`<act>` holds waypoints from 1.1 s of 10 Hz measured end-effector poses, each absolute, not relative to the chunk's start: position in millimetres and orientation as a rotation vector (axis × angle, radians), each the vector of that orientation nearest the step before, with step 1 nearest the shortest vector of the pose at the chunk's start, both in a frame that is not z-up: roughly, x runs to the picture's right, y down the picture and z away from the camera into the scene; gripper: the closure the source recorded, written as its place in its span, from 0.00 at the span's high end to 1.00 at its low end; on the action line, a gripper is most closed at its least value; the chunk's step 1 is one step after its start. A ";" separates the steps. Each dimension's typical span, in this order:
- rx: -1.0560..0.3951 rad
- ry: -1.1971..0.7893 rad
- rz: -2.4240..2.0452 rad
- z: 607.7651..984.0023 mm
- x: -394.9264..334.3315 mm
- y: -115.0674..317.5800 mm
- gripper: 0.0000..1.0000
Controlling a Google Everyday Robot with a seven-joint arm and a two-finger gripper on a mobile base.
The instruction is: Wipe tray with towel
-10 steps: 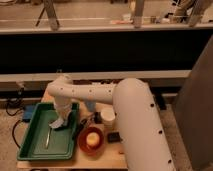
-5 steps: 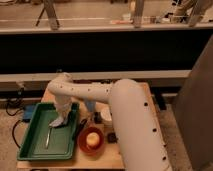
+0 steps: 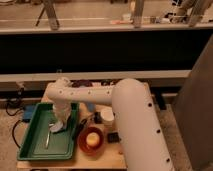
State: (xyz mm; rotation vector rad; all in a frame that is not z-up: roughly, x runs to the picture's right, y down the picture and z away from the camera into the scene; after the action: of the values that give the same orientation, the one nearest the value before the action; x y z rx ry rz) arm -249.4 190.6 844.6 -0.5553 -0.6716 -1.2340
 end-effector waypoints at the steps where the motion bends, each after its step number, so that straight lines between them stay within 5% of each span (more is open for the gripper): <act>1: -0.550 -0.675 -1.237 836.2 -246.7 200.7 0.00; 11: -0.498 -0.785 -1.282 752.3 -219.1 288.0 0.00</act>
State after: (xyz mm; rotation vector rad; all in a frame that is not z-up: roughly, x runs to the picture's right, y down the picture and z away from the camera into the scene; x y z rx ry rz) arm -219.1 288.0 752.3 -0.4981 -0.7848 -1.2821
